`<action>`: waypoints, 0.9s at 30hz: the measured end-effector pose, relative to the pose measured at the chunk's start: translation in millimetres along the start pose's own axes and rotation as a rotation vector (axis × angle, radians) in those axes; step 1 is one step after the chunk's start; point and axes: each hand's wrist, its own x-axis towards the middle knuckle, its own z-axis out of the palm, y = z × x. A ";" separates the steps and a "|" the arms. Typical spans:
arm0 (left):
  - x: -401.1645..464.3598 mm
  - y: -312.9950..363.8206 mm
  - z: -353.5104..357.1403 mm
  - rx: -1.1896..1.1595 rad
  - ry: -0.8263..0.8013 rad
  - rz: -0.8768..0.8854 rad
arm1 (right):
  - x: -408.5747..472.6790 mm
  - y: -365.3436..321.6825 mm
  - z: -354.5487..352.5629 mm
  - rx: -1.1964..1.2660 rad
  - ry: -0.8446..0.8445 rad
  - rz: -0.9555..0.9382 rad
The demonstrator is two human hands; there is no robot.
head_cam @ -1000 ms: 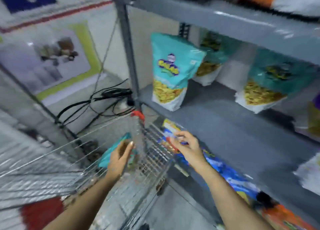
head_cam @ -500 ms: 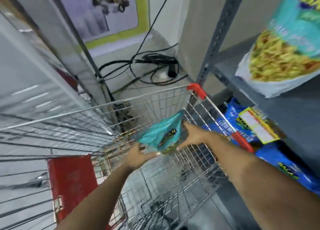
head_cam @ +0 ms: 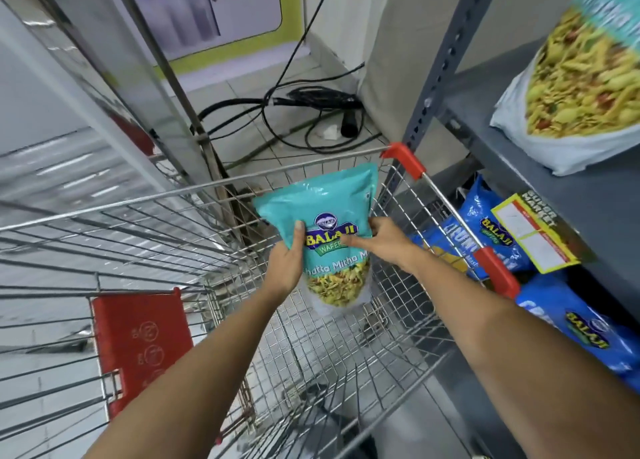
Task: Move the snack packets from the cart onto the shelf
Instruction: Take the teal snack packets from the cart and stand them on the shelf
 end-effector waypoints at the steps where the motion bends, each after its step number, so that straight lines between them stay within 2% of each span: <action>1: -3.7 19.1 -2.4 0.012 -0.014 0.008 | -12.6 -11.5 -1.9 0.022 0.040 -0.028; 6: -36.4 128.5 -12.5 0.178 -0.276 0.071 | -86.6 -58.7 -23.1 0.159 0.290 -0.219; 12: -83.5 234.8 10.5 0.242 -0.480 0.197 | -178.1 -115.5 -59.5 0.243 0.529 -0.385; 16: -100.0 273.2 51.9 0.235 -0.585 0.282 | -235.4 -129.1 -93.0 0.236 0.672 -0.416; 22: -115.5 313.7 145.6 0.223 -0.744 0.474 | -307.4 -121.3 -153.4 0.261 0.984 -0.461; 27: -117.9 330.1 219.7 0.251 -0.828 0.647 | -345.0 -111.5 -193.4 0.263 1.133 -0.497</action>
